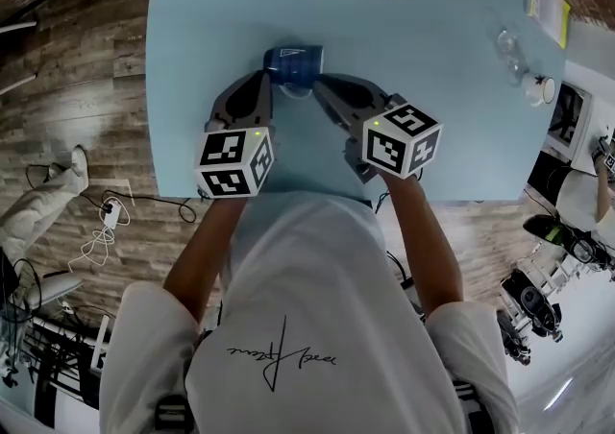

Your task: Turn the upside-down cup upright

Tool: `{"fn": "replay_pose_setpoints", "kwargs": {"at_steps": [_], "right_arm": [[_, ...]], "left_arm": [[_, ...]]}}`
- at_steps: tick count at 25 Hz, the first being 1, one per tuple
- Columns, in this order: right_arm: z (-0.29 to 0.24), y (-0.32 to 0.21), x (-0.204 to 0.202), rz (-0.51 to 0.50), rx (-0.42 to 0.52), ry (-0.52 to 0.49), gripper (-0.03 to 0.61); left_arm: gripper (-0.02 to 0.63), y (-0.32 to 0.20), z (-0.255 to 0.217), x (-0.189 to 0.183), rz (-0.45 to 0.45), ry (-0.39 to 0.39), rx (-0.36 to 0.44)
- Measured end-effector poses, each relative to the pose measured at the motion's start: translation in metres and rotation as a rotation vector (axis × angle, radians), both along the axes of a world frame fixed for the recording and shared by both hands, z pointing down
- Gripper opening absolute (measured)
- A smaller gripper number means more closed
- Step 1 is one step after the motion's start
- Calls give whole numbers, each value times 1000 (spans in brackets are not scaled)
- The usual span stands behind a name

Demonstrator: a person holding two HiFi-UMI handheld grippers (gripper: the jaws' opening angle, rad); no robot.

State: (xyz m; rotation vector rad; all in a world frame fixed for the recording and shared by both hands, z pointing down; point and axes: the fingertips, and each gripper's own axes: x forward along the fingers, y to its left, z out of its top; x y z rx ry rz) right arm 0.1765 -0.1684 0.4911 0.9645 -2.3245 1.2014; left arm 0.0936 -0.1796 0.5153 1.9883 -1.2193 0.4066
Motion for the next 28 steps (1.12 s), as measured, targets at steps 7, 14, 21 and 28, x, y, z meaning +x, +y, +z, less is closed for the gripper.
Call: {"fn": "replay_pose_setpoints", "kwargs": {"at_steps": [7, 14, 21, 28], "right_arm": [[-3, 6, 2, 0, 8, 44, 23], [-7, 13, -5, -31, 31, 90, 23], [-11, 22, -8, -48, 38, 112, 23], [-14, 23, -13, -58, 53, 125, 23]], "left_arm": [[9, 4, 2, 4, 18, 13, 6], [9, 7, 6, 4, 25, 18, 4], [9, 11, 11, 7, 27, 23, -6], [9, 13, 13, 6, 37, 26, -6]]}}
